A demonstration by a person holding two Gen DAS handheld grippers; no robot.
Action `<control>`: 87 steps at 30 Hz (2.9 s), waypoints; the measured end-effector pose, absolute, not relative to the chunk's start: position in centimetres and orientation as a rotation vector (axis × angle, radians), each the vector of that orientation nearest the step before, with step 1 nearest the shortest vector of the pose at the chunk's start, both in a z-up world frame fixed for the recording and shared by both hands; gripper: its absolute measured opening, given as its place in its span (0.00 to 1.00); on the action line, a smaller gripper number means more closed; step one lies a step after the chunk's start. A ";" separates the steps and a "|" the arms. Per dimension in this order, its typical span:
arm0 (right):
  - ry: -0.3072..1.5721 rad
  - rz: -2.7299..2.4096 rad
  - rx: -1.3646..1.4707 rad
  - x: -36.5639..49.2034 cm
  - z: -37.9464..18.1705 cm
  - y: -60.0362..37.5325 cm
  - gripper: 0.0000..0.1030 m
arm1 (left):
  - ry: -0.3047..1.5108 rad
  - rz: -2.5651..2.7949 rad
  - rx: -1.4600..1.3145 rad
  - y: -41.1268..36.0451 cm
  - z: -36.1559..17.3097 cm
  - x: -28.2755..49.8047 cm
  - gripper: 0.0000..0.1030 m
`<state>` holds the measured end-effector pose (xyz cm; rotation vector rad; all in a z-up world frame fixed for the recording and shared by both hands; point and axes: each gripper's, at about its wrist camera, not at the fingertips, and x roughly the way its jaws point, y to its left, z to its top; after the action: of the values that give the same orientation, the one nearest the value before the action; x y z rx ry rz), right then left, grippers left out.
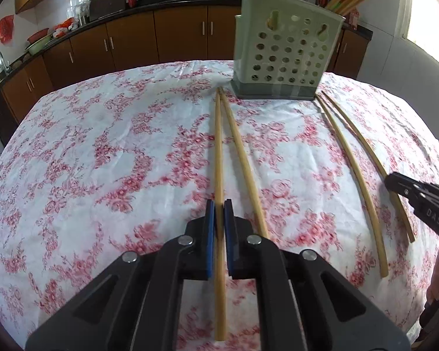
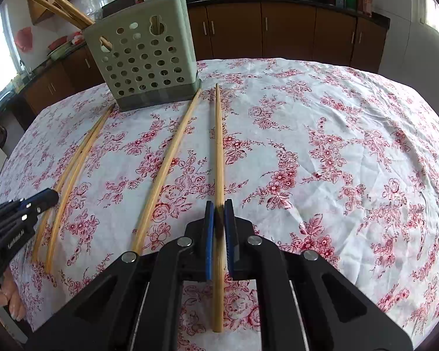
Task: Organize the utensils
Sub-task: 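Lower the left tool onto a chopstick and close it while the right tool grasps one, then hold the grasped chopsticks in both tools above the cloth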
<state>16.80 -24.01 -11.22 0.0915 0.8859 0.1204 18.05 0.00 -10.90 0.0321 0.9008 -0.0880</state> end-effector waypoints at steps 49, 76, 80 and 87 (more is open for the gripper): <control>0.852 0.026 0.107 21.1 -11.5 -26.9 0.08 | 0.890 -0.006 -0.086 6.6 -10.9 22.8 0.10; 0.852 0.026 0.108 21.1 -11.5 -26.9 0.08 | 0.890 -0.006 -0.087 6.6 -10.9 22.8 0.10; 0.852 0.024 0.107 21.1 -11.6 -26.9 0.08 | 0.890 -0.006 -0.087 6.6 -10.8 22.8 0.10; 0.852 0.025 0.108 21.1 -11.5 -26.9 0.08 | 0.890 -0.006 -0.087 6.6 -10.8 22.8 0.10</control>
<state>21.11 -26.94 -11.55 0.1078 0.8515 0.0250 22.79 6.64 -10.83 -0.0872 0.8902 -0.0064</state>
